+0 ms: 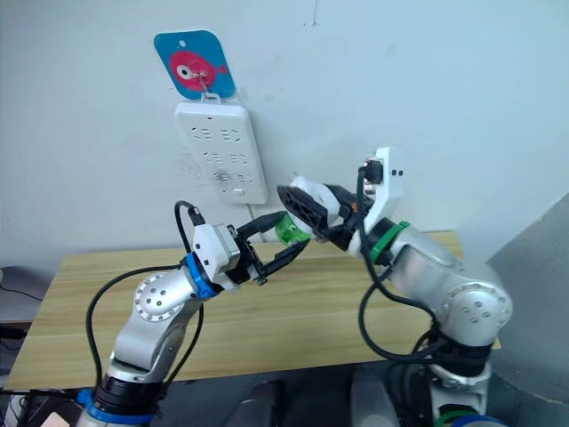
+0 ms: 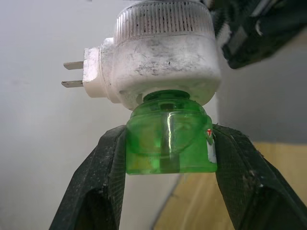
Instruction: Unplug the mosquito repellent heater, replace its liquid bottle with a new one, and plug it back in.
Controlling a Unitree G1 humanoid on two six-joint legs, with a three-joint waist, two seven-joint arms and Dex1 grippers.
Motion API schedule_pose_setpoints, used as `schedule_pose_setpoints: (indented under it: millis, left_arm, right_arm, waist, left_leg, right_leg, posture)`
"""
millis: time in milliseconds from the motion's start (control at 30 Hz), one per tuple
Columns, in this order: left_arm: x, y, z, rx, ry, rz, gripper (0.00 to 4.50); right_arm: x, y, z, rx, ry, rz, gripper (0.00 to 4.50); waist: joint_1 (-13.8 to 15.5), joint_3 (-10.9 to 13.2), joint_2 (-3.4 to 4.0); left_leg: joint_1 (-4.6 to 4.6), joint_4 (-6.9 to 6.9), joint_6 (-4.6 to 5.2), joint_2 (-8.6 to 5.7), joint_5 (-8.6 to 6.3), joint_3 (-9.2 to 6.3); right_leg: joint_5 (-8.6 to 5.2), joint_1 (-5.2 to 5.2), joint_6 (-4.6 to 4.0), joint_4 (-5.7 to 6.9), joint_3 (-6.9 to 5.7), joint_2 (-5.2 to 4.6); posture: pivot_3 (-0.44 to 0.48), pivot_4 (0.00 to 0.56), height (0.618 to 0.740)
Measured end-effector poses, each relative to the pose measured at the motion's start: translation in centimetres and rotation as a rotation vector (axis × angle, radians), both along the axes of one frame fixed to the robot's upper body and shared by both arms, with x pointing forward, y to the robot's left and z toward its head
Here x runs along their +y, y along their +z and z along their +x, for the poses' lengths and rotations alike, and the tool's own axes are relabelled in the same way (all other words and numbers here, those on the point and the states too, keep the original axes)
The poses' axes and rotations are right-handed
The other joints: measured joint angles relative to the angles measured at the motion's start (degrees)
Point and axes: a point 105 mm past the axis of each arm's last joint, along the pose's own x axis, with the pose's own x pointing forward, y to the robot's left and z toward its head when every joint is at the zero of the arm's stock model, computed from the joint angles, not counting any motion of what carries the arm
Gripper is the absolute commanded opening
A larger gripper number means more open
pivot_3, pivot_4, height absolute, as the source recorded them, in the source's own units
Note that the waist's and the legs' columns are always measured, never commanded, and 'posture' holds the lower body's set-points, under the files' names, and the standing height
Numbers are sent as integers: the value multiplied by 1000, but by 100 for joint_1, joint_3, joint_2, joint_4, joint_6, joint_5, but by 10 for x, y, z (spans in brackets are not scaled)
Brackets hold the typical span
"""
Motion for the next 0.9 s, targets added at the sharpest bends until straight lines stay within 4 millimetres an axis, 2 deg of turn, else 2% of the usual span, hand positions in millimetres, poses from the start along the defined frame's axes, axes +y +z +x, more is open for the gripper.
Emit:
schedule_pose_setpoints:
  millis: [100, 233, 567, 633, 767, 900]
  left_arm:
    - [10, -1, -3, 5, -68, 161, 2238]
    - [15, 1, -7, 1, -144, 286, 2238]
    - [10, 4, -18, -42, -214, 333, 2238]
    - [9, 5, -19, -52, -217, 333, 2238]
    - [10, 10, -16, -83, -212, 344, 2238]
    - [10, 9, -17, -79, -226, 351, 2238]
  right_arm:
    - [-10, -15, -11, 100, 134, -97, 4500]
    - [-12, -29, -23, 228, 258, -144, 4500]
    - [-3, -34, -26, 325, 354, -62, 4500]
    - [-2, -36, -28, 336, 371, -60, 4147]
    - [-6, -39, -24, 354, 354, -64, 3102]
    - [-7, -40, -24, 366, 364, -54, 3034]
  waist:
    - [-1, 12, 16]
    - [-10, 14, 15]
    - [28, 23, 10]
    - [28, 27, 9]
    - [34, 31, 6]
    - [32, 33, 7]
  left_leg:
    - [-2, -1, 2, -1, -1, 4]
    - [-3, -2, 4, 1, -2, 3]
    - [-10, 0, 4, 0, -2, -1]
    - [-9, 0, 4, 0, -2, -2]
    - [-10, 0, 4, 0, -2, -2]
    - [-10, -1, 4, 0, -2, -2]
  right_leg:
    - [-2, 0, 0, -5, 3, 0]
    - [-6, -1, 2, -3, 1, 1]
    - [-18, -1, 24, -7, -2, 1]
    - [-18, -1, 25, -6, -2, 1]
    - [-18, -1, 25, -6, -2, 1]
    - [-17, -2, 23, -6, -2, 1]
  posture:
    - [-90, 217, 740]
    - [-75, 219, 740]
    - [-67, 224, 740]
    - [-67, 224, 740]
    - [-68, 224, 740]
    - [-65, 223, 740]
